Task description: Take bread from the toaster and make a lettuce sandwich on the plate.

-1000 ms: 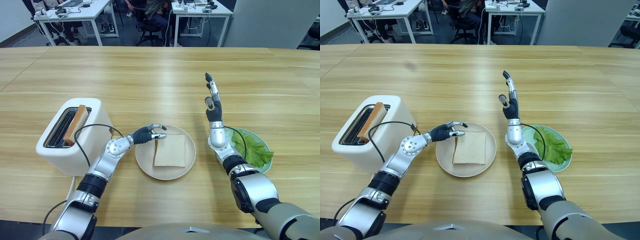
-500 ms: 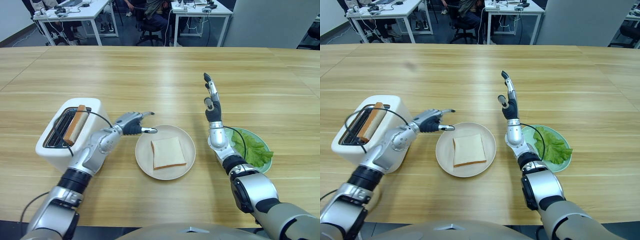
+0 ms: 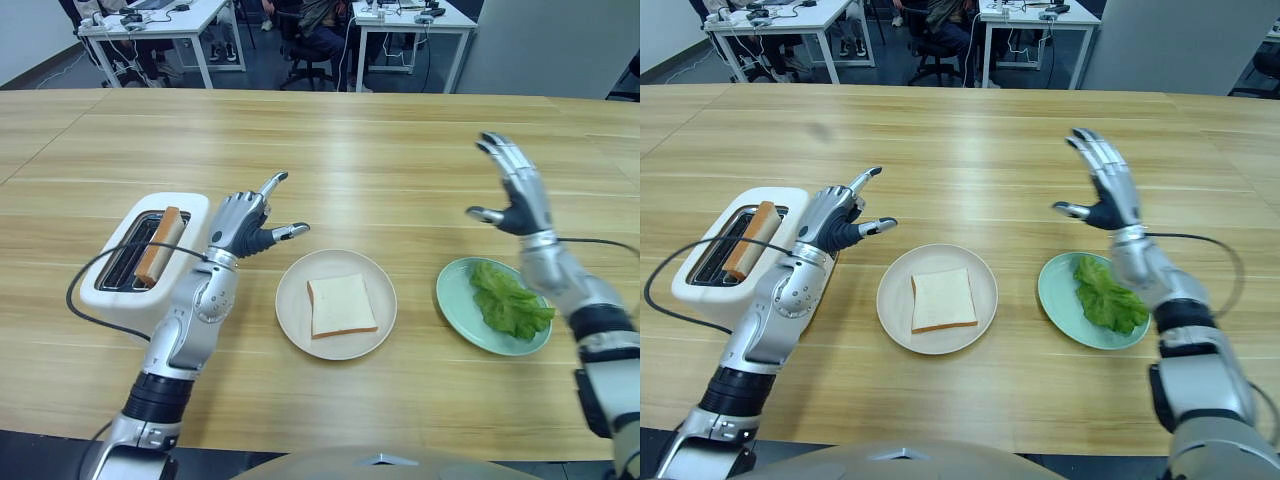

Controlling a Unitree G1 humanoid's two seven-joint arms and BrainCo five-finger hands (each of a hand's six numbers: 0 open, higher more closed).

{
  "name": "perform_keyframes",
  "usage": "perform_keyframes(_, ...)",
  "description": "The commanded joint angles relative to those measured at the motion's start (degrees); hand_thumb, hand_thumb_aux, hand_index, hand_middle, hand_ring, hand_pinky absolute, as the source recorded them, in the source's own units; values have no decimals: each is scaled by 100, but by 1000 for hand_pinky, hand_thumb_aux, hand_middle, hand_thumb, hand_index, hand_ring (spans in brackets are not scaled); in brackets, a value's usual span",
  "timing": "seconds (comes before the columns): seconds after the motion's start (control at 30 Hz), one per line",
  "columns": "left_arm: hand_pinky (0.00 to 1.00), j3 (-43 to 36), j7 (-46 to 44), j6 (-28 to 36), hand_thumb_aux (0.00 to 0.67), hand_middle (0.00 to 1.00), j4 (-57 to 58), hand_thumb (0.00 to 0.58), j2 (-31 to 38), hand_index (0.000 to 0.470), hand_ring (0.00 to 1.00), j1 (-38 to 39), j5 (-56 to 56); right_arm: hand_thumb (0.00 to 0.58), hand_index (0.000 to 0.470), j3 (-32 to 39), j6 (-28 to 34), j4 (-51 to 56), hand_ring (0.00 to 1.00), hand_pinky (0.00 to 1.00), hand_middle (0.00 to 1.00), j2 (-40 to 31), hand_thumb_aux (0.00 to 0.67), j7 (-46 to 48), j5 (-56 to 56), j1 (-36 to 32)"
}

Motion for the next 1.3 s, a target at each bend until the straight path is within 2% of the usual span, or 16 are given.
perform_keyframes(0.03, 1000, 143, 176, -71, 0, 1000, 16, 0, -64, 0, 1000, 34, -157, 0, 0, 416, 240, 420, 0, 0, 0, -254, 0, -390, -417, 139)
perform_keyframes(0.2, 1000, 111, 354, -17, 0, 1000, 180, 0, -39, 0, 1000, 5, 16, 0, 0, 985, 365, 950, 0, 0, 0, -295, 0, -613, -730, 210)
perform_keyframes(0.47, 1000, 122, 610, 184, 0, 1000, 297, 0, 52, 0, 1000, -28, 415, 0, 0, 2229, 1054, 1826, 0, 0, 0, -186, 0, -1434, -1522, 414)
perform_keyframes(0.6, 1000, 75, 779, 304, 0, 1000, 334, 0, 159, 0, 1000, -29, 705, 0, 0, 2473, 1260, 2081, 0, 0, 0, -120, 0, -1692, -1489, 536)
perform_keyframes(0.9, 1000, 55, 771, 304, 0, 1000, 429, 0, 178, 0, 1000, -36, 651, 0, 0, 2756, 1571, 2367, 0, 0, 0, -15, 0, -1347, -1413, 675)
perform_keyframes(1.17, 1000, -50, 755, 290, 0, 1000, 495, 0, 161, 0, 1000, -58, 693, 0, 0, 2743, 1710, 2483, 0, 0, 0, 117, 0, -415, -1104, 554)
perform_keyframes(1.2, 1000, -64, 757, 292, 0, 1000, 500, 0, 160, 0, 1000, -61, 699, 36, 14, 2716, 1717, 2490, 0, 0, 0, 121, 21, -322, -1054, 540)
perform_keyframes(1.23, 1000, -74, 758, 289, 0, 1000, 504, 0, 159, 0, 1000, -64, 701, 104, 43, 2707, 1724, 2490, 0, 0, 0, 119, 63, -258, -1017, 522)
perform_keyframes(1.27, 1000, -81, 763, 275, 0, 1000, 506, 0, 162, 0, 1000, -63, 696, 104, 43, 2697, 1721, 2482, 0, 0, 0, 113, 63, -227, -975, 506)
perform_keyframes(1.3, 1000, -83, 771, 268, 0, 1000, 504, 0, 168, 0, 1000, -60, 698, 275, 126, 2689, 1728, 2485, 0, 0, 0, 112, 184, -168, -932, 495)
